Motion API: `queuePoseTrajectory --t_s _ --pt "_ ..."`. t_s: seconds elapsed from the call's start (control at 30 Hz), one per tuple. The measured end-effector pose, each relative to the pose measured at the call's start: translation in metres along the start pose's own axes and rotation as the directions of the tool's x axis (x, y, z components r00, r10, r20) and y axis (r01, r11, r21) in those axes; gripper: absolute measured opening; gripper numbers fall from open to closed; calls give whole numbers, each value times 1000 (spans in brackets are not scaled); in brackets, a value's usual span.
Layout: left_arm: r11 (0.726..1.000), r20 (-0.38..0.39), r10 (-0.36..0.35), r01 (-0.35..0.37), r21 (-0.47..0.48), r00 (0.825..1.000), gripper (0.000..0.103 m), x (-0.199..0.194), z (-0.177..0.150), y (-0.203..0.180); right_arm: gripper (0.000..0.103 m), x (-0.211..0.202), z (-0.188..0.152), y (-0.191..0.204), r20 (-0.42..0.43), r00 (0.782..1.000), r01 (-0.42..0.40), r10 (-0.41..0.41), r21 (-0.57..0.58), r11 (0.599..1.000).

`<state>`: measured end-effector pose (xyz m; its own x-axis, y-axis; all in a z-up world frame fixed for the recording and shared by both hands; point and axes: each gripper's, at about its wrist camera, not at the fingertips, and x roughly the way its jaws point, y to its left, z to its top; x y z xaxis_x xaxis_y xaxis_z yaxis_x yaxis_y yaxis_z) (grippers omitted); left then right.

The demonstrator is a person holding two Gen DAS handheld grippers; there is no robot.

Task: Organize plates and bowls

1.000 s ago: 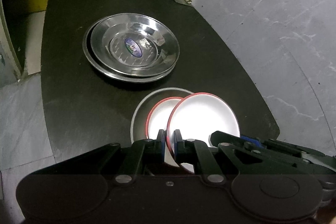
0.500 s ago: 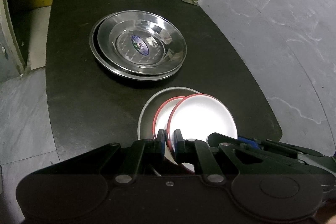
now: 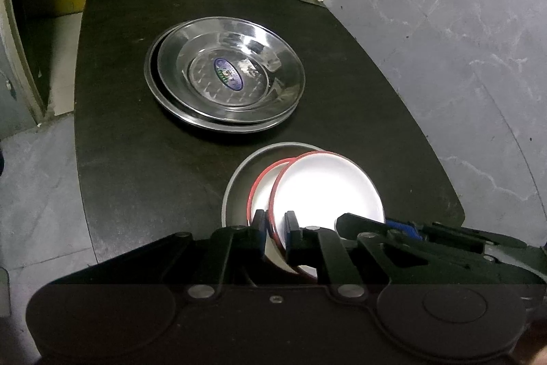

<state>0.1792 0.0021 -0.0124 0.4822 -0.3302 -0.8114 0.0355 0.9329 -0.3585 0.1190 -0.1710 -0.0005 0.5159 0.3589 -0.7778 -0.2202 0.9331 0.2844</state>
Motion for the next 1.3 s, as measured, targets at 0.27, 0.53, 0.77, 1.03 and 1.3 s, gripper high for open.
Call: queuePoseTrajectory --t_s 0.27,0.53,0.77,1.03,1.3 --pt "999 0 18 -18 27 1000 14 0 1 -5 16 0 1 -1 -4 1000 -7 7 2 1000" --pt "998 6 32 -32 45 999 15 -4 4 -7 17 0 1 -2 -5 1000 -11 11 4 1000" --pt "998 12 35 -36 56 999 16 -7 4 -7 17 0 1 -2 -2 1000 -8 8 3 1000" --pt "996 19 58 -59 73 998 21 -9 3 -7 17 -2 -1 -1 3 1000 -3 3 4 1000" --pt "998 8 45 -45 51 999 23 -10 -4 0 18 -3 -2 -2 9 1000 -1 1 6 1000"
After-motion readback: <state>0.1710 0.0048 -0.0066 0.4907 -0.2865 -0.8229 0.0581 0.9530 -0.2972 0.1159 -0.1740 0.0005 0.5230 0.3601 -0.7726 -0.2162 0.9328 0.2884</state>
